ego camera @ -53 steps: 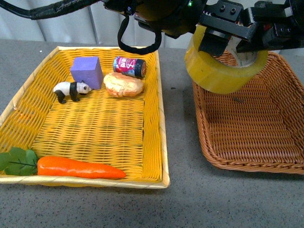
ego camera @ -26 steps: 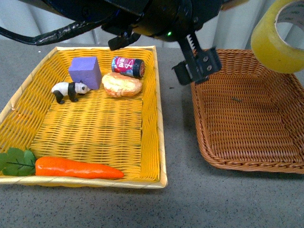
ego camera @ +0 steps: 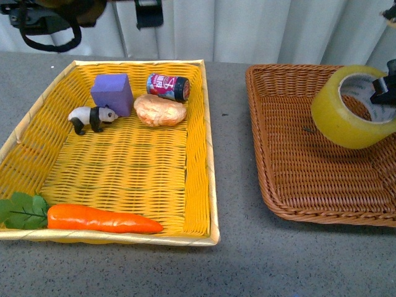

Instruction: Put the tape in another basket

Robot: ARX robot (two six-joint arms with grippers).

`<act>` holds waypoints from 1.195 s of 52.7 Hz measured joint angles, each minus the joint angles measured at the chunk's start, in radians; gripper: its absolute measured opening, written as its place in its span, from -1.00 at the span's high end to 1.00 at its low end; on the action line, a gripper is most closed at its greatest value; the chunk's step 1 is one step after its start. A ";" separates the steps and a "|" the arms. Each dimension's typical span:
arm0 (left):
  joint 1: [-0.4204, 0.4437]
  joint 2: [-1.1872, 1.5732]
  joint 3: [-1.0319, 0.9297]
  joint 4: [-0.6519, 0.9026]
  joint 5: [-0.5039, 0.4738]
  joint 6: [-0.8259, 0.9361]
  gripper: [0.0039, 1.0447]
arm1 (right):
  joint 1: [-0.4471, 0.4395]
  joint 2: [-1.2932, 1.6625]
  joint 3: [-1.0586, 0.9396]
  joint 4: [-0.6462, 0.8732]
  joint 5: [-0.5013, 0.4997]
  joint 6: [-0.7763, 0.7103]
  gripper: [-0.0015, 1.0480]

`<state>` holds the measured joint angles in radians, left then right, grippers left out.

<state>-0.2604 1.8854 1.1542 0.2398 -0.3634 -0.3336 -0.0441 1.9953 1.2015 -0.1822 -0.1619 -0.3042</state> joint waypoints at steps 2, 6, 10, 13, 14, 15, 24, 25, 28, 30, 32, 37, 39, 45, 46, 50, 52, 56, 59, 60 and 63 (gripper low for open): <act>0.010 -0.024 -0.010 -0.004 -0.001 -0.079 -0.88 | 0.004 0.027 0.006 0.006 -0.008 0.010 0.69; 0.024 -0.050 -0.021 -0.019 -0.005 -0.184 -0.88 | 0.014 0.067 0.031 0.008 -0.027 0.032 0.69; 0.035 -0.065 -0.034 -0.033 -0.013 -0.272 -0.88 | 0.025 0.101 0.068 0.008 -0.013 0.043 0.69; 0.039 -0.071 -0.043 -0.034 -0.013 -0.298 -0.88 | 0.029 0.119 0.089 0.005 -0.013 0.053 0.69; 0.040 -0.072 -0.045 -0.034 -0.013 -0.301 -0.88 | 0.029 0.122 0.092 0.005 -0.013 0.054 0.69; 0.042 -0.073 -0.050 -0.034 -0.012 -0.310 -0.88 | 0.030 0.126 0.096 0.005 -0.013 0.055 0.64; 0.049 -0.097 -0.076 -0.035 -0.037 -0.352 -0.88 | 0.031 0.129 0.095 0.035 0.003 0.090 0.13; 0.049 -0.101 -0.079 -0.034 -0.038 -0.352 -0.88 | 0.030 0.124 0.090 0.046 0.006 0.098 0.06; 0.048 -0.113 -0.085 -0.032 -0.037 -0.349 -0.88 | 0.027 0.109 0.068 0.077 0.025 0.111 -0.11; 0.047 -0.117 -0.088 -0.029 -0.039 -0.344 -0.88 | 0.024 0.090 0.042 0.110 0.037 0.121 -0.25; 0.043 -0.125 -0.097 -0.016 -0.051 -0.340 -0.88 | 0.018 0.063 0.013 0.140 0.058 0.141 -0.42; 0.029 -0.140 -0.117 -0.005 -0.090 -0.329 -0.88 | -0.002 0.001 -0.043 0.201 0.099 0.169 -0.72; 0.026 -0.143 -0.124 0.007 -0.101 -0.315 -0.87 | -0.010 -0.024 -0.064 0.231 0.106 0.177 -0.82; 0.045 -0.174 -0.307 0.444 0.126 -0.022 -0.51 | -0.030 -0.093 -0.209 0.569 0.098 0.233 -0.68; 0.048 -0.184 -0.346 0.510 0.141 0.017 -0.44 | -0.031 -0.101 -0.252 0.686 0.097 0.246 -0.61; 0.070 -0.270 -0.498 0.704 0.188 0.211 -0.09 | -0.029 -0.144 -0.469 1.130 0.103 0.277 -0.27; 0.085 -0.317 -0.552 0.734 0.198 0.251 0.08 | -0.024 -0.181 -0.546 1.256 0.105 0.282 -0.10; 0.109 -0.388 -0.646 0.759 0.217 0.291 0.39 | -0.016 -0.274 -0.641 1.345 0.111 0.287 0.21; 0.123 -0.425 -0.705 0.766 0.232 0.305 0.60 | -0.011 -0.331 -0.698 1.357 0.117 0.288 0.41; 0.128 -0.438 -0.723 0.769 0.234 0.307 0.67 | -0.008 -0.346 -0.718 1.358 0.117 0.288 0.48; 0.142 -0.476 -0.773 0.772 0.239 0.312 0.87 | 0.006 -0.386 -0.775 1.359 0.127 0.288 0.69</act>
<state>-0.1181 1.4094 0.3809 1.0115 -0.1242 -0.0212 -0.0380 1.6093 0.4263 1.1770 -0.0353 -0.0162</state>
